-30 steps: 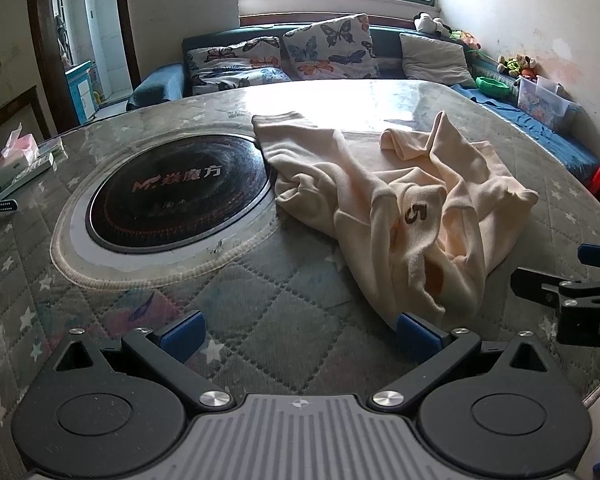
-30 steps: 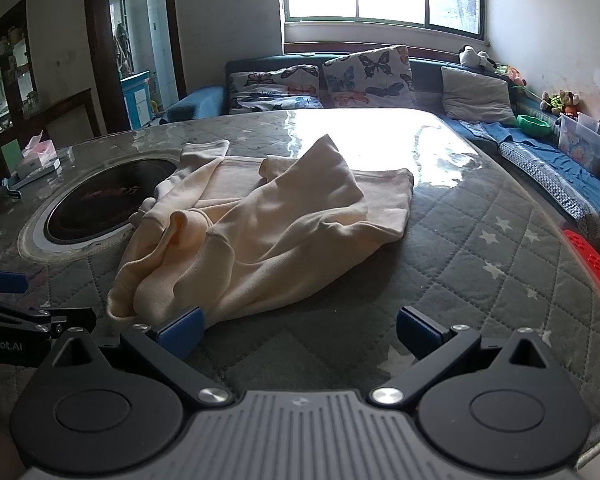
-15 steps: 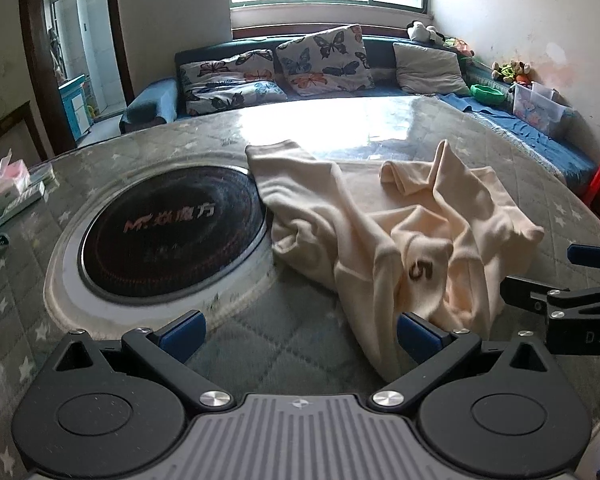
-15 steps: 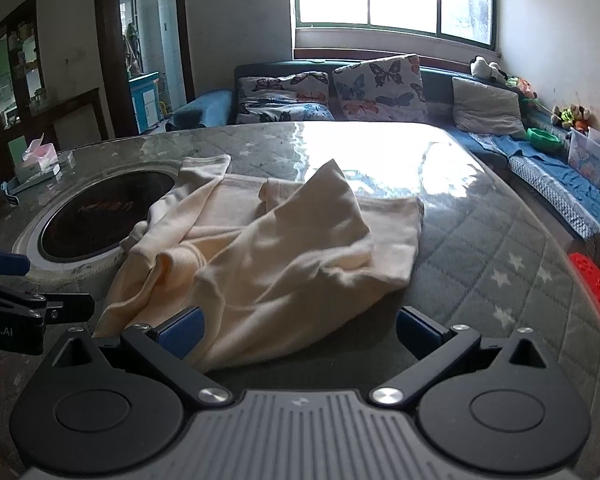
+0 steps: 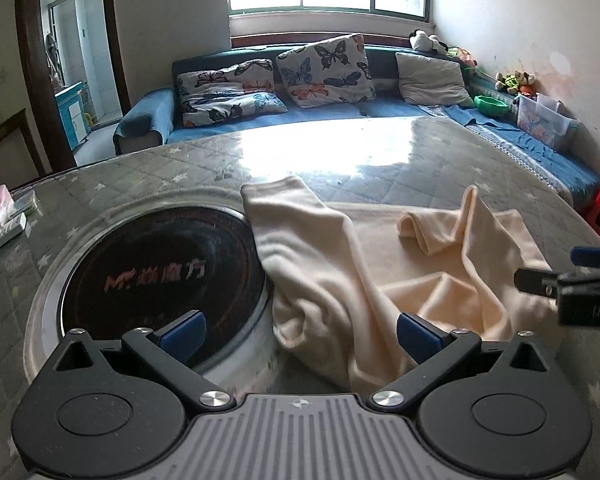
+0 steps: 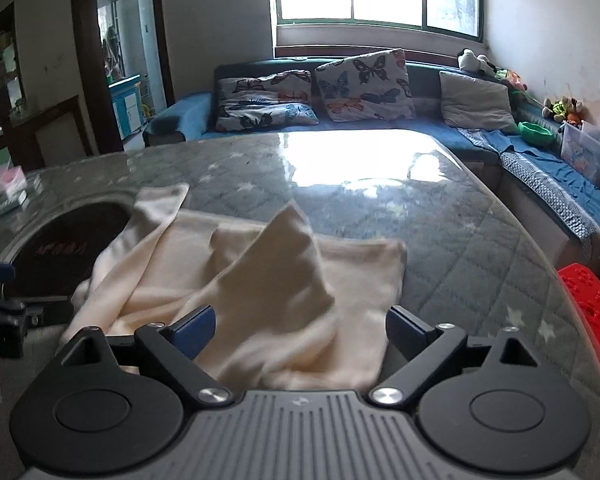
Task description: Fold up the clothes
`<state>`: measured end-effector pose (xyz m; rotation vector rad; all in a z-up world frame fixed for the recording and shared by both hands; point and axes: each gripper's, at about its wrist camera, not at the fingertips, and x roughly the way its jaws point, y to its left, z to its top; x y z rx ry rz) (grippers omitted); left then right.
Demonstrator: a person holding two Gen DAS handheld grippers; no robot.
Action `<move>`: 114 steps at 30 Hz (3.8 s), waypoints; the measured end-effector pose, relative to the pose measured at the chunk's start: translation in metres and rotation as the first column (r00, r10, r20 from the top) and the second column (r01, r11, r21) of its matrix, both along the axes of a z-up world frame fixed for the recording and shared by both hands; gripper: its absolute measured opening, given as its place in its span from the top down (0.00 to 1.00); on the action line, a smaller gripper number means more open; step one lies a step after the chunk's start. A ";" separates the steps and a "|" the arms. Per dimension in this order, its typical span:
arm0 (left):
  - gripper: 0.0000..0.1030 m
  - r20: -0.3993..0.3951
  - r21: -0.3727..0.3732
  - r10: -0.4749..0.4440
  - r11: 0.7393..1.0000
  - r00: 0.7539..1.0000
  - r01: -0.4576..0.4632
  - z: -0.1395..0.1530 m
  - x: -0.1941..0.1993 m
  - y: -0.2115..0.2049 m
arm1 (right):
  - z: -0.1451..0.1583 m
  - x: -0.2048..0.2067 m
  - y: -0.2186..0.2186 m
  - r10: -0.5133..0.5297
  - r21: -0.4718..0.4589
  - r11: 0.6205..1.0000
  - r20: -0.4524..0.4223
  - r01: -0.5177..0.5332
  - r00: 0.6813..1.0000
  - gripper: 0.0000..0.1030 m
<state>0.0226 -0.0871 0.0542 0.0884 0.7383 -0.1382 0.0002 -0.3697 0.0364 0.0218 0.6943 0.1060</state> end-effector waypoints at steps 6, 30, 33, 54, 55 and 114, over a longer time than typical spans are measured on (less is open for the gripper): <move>0.01 0.034 0.000 -0.019 1.000 0.999 0.019 -0.001 0.031 -0.008 | 0.003 0.050 -0.006 -0.002 0.024 1.000 -0.013 0.002 1.000 0.21; 0.96 0.007 -0.044 -0.114 0.992 0.993 0.114 -0.019 0.065 -0.007 | -0.008 0.071 -0.024 0.024 0.170 0.985 -0.056 -0.014 0.998 0.90; 0.97 0.039 -0.055 -0.090 0.994 0.995 0.092 -0.008 0.054 0.004 | 0.003 0.057 -0.027 0.008 0.152 0.988 -0.014 -0.005 1.000 0.91; 0.96 -0.001 -0.143 0.091 0.986 0.996 -0.090 -0.002 -0.065 0.124 | 0.013 -0.084 -0.112 -0.276 0.131 0.954 0.028 0.270 0.961 0.90; 0.95 -0.016 -0.139 0.089 0.986 0.996 -0.090 -0.005 -0.067 0.126 | 0.008 -0.087 -0.116 -0.292 0.126 0.949 0.007 0.289 0.956 0.86; 0.93 0.085 -0.132 -0.559 0.815 0.825 0.565 -0.008 -0.093 0.006 | 0.002 -0.080 0.016 0.333 -0.109 0.932 -0.128 -0.347 0.934 0.16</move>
